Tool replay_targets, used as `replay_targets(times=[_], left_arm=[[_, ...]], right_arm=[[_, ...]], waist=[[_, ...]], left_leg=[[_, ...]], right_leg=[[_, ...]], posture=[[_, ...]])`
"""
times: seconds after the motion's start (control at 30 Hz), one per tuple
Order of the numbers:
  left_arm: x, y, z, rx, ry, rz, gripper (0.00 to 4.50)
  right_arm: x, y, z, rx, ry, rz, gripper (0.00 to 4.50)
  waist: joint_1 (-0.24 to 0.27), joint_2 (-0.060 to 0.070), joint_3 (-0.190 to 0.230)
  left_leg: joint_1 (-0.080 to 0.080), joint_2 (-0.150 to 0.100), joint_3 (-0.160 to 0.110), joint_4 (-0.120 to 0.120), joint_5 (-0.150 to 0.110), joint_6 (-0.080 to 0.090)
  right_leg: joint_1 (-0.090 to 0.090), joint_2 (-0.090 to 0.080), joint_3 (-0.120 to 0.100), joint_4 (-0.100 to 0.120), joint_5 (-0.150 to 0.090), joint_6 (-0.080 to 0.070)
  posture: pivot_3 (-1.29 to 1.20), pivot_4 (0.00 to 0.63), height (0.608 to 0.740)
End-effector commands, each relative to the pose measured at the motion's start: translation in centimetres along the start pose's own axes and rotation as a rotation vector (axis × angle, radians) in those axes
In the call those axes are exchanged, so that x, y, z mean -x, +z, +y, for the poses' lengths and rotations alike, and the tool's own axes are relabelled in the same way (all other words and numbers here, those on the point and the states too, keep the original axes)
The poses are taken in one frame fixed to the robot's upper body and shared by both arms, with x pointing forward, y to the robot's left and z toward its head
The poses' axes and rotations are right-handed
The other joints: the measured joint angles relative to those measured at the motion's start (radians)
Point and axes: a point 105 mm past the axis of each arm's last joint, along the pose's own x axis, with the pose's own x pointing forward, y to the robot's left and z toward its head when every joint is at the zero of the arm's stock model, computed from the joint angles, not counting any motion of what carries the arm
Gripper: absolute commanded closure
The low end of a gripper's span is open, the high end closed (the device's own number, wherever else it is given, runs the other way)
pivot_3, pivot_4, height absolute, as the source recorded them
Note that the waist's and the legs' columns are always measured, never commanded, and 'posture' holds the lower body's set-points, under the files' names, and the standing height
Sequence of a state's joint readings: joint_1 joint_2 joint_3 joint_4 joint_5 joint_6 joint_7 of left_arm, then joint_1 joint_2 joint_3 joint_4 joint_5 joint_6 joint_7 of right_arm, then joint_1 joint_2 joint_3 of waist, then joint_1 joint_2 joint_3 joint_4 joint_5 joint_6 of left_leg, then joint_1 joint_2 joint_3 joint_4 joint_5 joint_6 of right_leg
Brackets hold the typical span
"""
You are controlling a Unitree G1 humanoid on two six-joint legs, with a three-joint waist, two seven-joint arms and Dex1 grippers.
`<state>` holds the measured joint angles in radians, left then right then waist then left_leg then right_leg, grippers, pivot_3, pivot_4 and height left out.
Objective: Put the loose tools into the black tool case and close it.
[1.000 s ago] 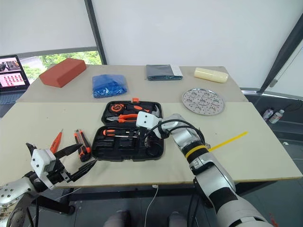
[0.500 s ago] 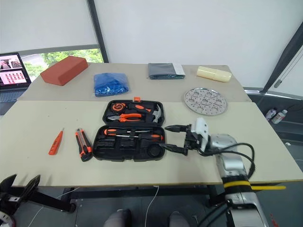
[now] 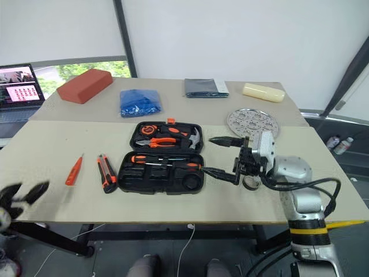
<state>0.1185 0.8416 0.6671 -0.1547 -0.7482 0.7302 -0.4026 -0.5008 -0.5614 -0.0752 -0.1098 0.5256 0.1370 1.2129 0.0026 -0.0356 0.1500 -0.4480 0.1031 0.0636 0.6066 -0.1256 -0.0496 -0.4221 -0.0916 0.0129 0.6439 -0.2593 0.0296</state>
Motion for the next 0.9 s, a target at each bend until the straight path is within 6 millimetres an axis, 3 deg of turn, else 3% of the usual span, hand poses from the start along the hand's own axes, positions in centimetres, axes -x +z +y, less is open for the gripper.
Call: replay_targets(times=[0.03, 0.1, 0.2, 0.47, 0.57, 0.67, 0.77, 0.9], left_arm=[[-2.2, -1.9, -0.3, 0.015, -0.020, 0.129, 0.00], [-3.9, -2.7, -0.6, 0.028, -0.022, 0.190, 0.00], [-5.2, -3.8, -0.2, 0.009, 0.018, 0.257, 0.82], [-5.7, -3.8, -1.1, 0.013, -0.062, 0.217, 3.92], [-5.1, -1.8, -1.1, -0.061, -0.160, 0.084, 4.02], [-4.2, 0.8, -2.4, -0.207, -0.338, -0.069, 4.02], [-3.0, 3.0, -5.8, -0.385, -0.623, -0.186, 4.02], [-2.5, 3.5, -10.7, -0.570, -0.964, -0.185, 4.02]], right_arm=[[-0.3, 1.1, -0.3, 0.022, 0.024, 0.004, 0.07], [-0.4, 1.2, -0.3, 0.032, 0.038, 0.011, 0.07], [-0.4, 1.2, -0.2, 0.037, 0.046, 0.022, 0.00], [0.3, 0.8, 0.3, 0.023, 0.036, 0.052, 0.00], [0.7, 0.7, 0.4, 0.017, 0.027, 0.068, 0.00], [1.3, 0.8, 0.3, 0.011, 0.009, 0.084, 0.00], [2.2, 0.7, 0.3, -0.001, -0.007, 0.115, 0.00], [3.1, 0.4, 0.2, -0.010, -0.024, 0.155, 0.00]], waist=[[-0.009, -0.001, -0.001], [-0.008, -0.002, 0.000], [-0.006, -0.003, 0.000], [0.006, -0.002, 0.000], [0.008, -0.002, 0.000], [0.009, -0.004, 0.001], [0.013, -0.005, 0.002], [0.020, -0.004, 0.002]], left_leg=[[0.001, 0.000, 0.001, -0.001, -0.001, -0.001], [-0.001, 0.000, 0.002, -0.003, -0.002, -0.002], [-0.003, 0.002, -0.002, -0.006, 0.002, 0.004], [0.000, 0.002, -0.002, -0.009, 0.001, 0.002], [0.000, 0.002, -0.001, -0.008, 0.001, 0.000], [0.000, 0.002, -0.001, -0.008, 0.000, -0.003], [0.000, 0.002, -0.001, -0.008, -0.002, -0.006], [-0.001, 0.002, 0.000, -0.006, -0.001, -0.007]], right_leg=[[0.000, 0.000, 0.000, -0.002, 0.000, 0.000], [0.002, 0.001, 0.001, 0.001, 0.003, 0.000], [-0.002, 0.006, 0.000, 0.004, 0.002, 0.001], [0.000, 0.006, 0.001, 0.003, 0.001, 0.000], [0.000, 0.006, 0.001, 0.003, 0.001, 0.000], [0.000, 0.006, 0.001, 0.003, 0.001, 0.000], [0.000, 0.005, 0.000, 0.003, 0.001, -0.002], [0.001, 0.004, 0.000, 0.002, 0.001, -0.002]], posture=[[0.00, 0.150, 0.740], [0.00, 0.150, 0.740], [0.00, 0.150, 0.740], [0.00, 0.150, 0.740], [0.00, 0.150, 0.740], [0.00, 0.150, 0.740], [0.00, 0.150, 0.740], [0.00, 0.150, 0.740]])
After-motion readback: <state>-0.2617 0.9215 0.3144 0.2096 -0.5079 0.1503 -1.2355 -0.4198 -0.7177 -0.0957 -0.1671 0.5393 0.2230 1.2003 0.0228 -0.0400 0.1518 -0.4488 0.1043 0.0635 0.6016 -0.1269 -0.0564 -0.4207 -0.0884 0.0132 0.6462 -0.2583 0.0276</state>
